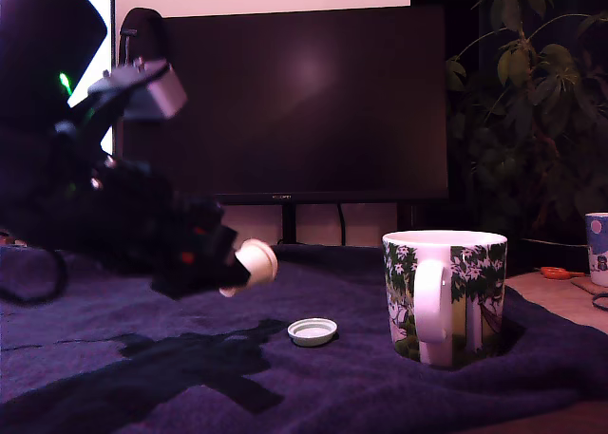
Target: Pick up the coffee capsules on the table and drop them inside the coffee cup
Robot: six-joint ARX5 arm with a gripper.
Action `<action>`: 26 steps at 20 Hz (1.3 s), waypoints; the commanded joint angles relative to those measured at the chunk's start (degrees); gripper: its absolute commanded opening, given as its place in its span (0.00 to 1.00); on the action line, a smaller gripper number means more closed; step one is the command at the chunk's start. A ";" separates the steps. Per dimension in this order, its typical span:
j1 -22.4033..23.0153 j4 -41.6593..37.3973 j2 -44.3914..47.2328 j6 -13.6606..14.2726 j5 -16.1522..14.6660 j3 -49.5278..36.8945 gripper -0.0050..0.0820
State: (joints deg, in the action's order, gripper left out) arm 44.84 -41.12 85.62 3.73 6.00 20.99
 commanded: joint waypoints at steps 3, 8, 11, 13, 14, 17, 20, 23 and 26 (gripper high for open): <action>-0.09 2.12 -5.55 2.91 -3.34 0.13 0.08; -0.09 6.36 -11.98 2.71 -11.96 0.13 0.06; -0.09 6.38 -12.92 2.05 -16.24 0.17 0.03; -0.09 6.45 -12.92 0.70 -18.82 0.70 0.03; -0.09 6.45 -12.92 0.15 -19.87 1.25 0.03; -0.09 7.02 -12.87 -1.60 -23.17 3.56 0.03; -0.09 11.08 -12.76 -2.21 -25.77 6.97 0.03; -0.09 13.42 -11.65 -2.21 -28.13 10.36 0.03; -0.09 18.01 -8.61 -1.73 -30.10 15.06 0.03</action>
State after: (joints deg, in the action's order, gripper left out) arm 44.80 -23.33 75.13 1.69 -23.70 35.14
